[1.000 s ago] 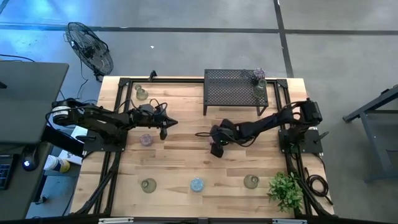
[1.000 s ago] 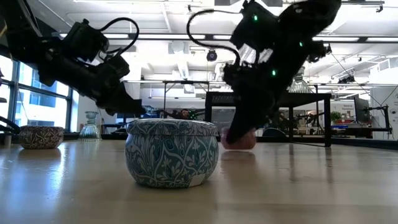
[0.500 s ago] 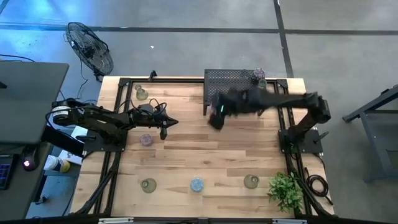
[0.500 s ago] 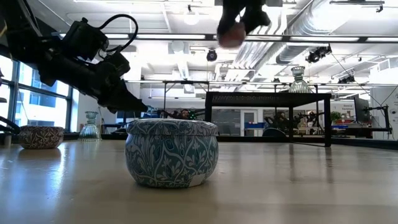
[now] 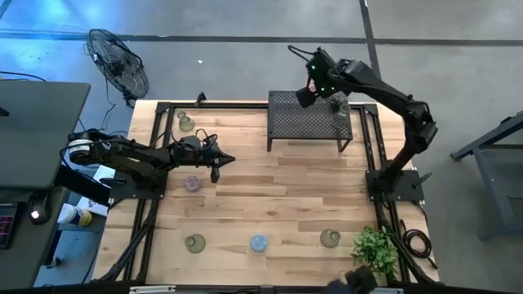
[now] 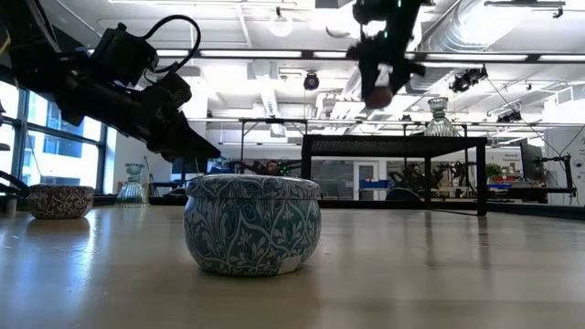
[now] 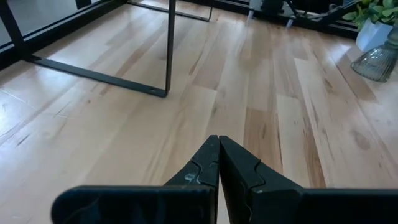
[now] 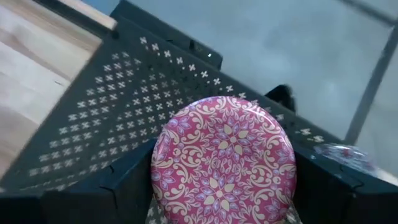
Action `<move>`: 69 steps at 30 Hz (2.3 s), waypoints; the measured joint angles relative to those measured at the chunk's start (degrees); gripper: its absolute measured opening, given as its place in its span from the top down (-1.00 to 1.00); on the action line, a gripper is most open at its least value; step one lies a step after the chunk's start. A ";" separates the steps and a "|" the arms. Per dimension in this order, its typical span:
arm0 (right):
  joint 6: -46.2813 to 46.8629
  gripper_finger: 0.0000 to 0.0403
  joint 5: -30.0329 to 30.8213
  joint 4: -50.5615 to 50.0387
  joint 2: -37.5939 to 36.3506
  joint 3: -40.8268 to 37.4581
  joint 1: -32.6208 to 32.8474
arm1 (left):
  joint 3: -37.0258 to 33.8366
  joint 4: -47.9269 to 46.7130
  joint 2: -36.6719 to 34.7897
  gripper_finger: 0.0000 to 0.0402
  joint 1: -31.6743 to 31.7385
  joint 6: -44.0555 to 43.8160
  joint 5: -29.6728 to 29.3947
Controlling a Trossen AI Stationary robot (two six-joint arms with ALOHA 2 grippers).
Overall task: Pick & Place candle stick holders
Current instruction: Put the pink scented candle on the shelf
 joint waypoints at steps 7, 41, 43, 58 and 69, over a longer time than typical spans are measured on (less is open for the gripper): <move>-1.32 -0.44 -3.84 8.51 0.01 -7.29 -5.71 | 0.00 0.03 0.00 0.99 0.00 0.00 0.00; -6.86 -0.44 -2.13 10.86 6.11 -8.83 -9.57 | 0.00 0.87 0.00 0.99 0.00 0.85 -0.04; -7.37 -0.44 -1.68 10.61 6.11 -8.83 -9.59 | 0.00 0.88 0.00 0.99 0.00 0.85 -0.04; -7.94 -0.45 -1.54 8.24 6.11 -8.83 -10.29 | 0.00 0.88 0.00 0.99 0.00 0.85 -0.07; -8.99 -0.49 -2.55 7.50 6.11 -8.81 -10.29 | 0.00 0.88 0.00 0.99 0.00 0.83 -0.07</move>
